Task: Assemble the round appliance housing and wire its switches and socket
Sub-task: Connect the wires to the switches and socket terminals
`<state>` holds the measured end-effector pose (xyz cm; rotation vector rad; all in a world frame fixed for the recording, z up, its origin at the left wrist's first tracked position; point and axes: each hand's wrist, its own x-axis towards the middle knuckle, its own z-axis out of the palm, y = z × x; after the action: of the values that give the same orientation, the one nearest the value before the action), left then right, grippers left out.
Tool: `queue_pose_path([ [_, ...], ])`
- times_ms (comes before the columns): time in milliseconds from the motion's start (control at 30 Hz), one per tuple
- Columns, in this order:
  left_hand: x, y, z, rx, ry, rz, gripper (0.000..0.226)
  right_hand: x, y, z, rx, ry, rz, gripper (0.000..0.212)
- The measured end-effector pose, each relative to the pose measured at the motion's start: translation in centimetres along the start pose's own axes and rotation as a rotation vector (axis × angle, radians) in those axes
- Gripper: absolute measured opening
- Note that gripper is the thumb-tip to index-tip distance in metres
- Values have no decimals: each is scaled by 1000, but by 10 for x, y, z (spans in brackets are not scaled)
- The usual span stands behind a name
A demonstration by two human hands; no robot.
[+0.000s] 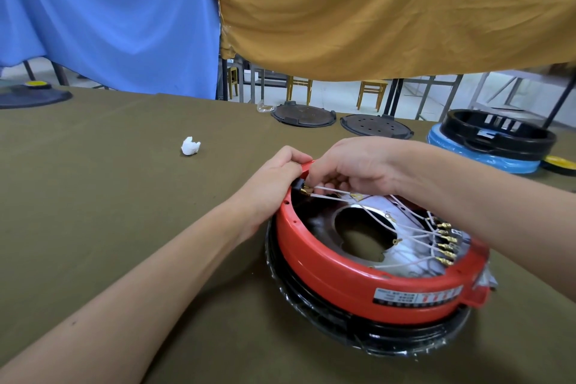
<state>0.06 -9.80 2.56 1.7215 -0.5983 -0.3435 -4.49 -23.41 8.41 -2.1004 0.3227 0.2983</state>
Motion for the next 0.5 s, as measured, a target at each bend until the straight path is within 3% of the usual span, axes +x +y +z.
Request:
queue_pose_path([
  [500, -1, -3, -2, -28, -15, 1, 27, -3, 2, -1, 26, -19, -5, 22],
])
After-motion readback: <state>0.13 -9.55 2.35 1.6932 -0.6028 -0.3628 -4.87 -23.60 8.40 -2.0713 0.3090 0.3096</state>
